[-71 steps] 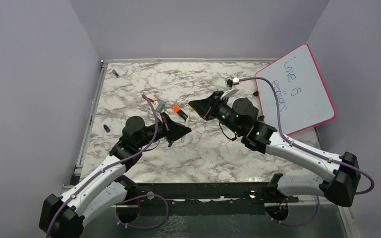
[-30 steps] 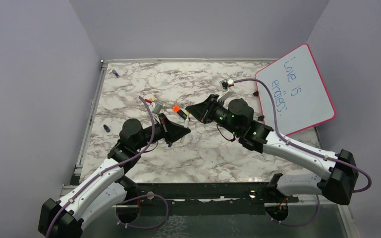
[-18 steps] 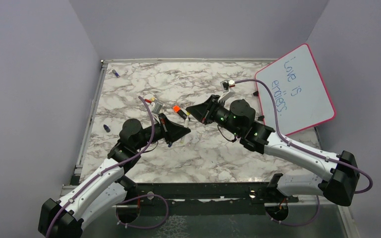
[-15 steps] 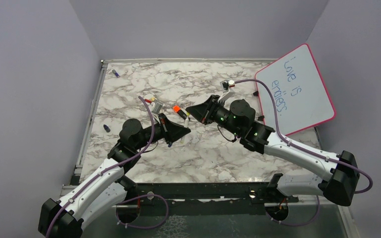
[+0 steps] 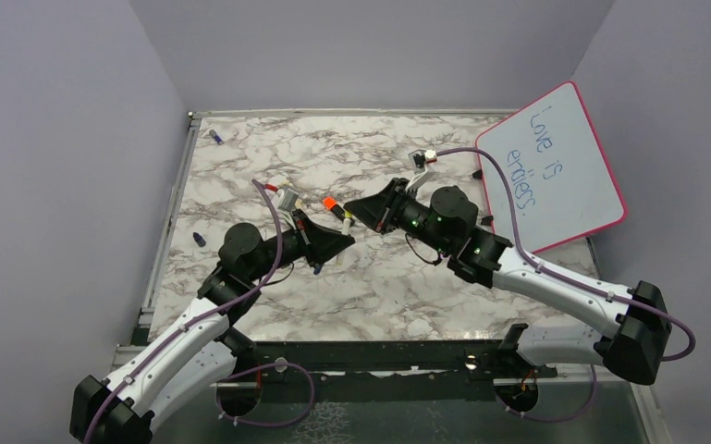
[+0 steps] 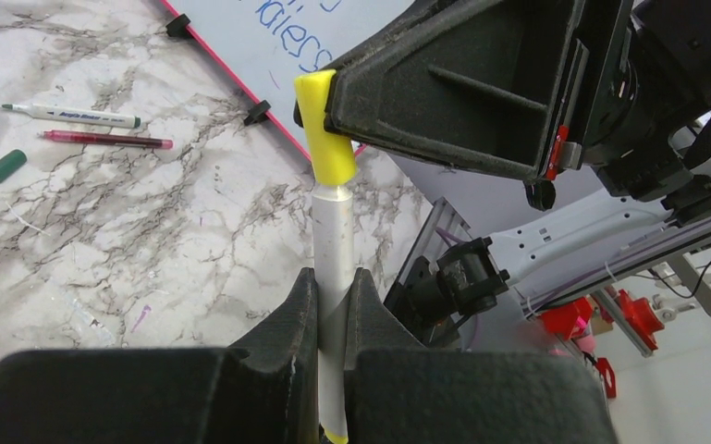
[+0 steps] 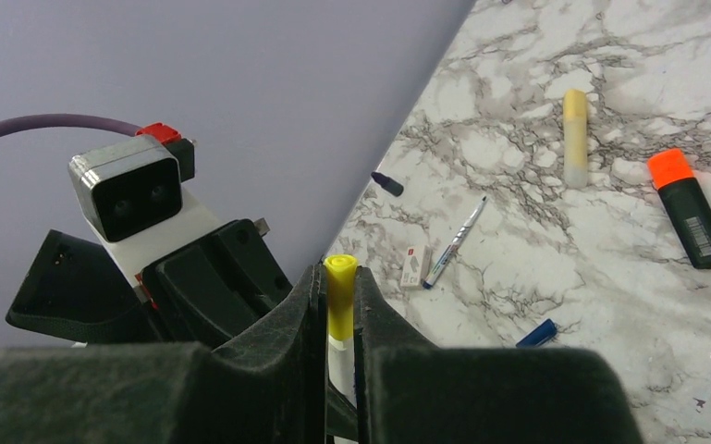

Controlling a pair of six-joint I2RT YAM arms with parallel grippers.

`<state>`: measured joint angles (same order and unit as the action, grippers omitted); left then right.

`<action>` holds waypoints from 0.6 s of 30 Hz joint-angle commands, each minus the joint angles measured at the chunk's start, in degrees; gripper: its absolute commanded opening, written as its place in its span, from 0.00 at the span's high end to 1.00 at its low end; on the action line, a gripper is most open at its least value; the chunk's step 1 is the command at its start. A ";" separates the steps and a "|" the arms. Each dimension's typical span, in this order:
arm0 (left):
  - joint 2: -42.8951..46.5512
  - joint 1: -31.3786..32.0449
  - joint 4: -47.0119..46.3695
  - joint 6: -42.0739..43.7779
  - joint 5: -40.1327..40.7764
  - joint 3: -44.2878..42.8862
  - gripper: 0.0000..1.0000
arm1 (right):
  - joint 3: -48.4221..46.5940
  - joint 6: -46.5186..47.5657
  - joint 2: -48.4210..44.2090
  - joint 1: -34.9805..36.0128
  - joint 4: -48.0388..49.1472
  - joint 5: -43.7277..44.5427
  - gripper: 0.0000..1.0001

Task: Insert the pens into the pen caps

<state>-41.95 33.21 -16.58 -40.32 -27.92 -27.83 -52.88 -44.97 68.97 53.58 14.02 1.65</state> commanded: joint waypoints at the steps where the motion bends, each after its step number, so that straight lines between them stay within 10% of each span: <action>1: 1.30 0.27 -2.41 -0.92 2.87 -3.57 1.00 | 2.02 0.50 -1.24 0.38 1.81 -5.00 0.91; 12: 1.76 0.27 -0.92 2.02 0.84 -4.39 1.00 | 7.20 0.21 -4.46 0.36 5.05 -8.07 0.86; 18: 1.27 0.26 2.84 5.01 -2.10 -5.21 1.00 | 5.35 -0.43 -5.55 0.38 3.27 -4.13 0.40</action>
<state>-41.06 33.74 -13.78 -38.57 -28.99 -30.33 -46.83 -45.30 64.82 53.58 19.59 -2.76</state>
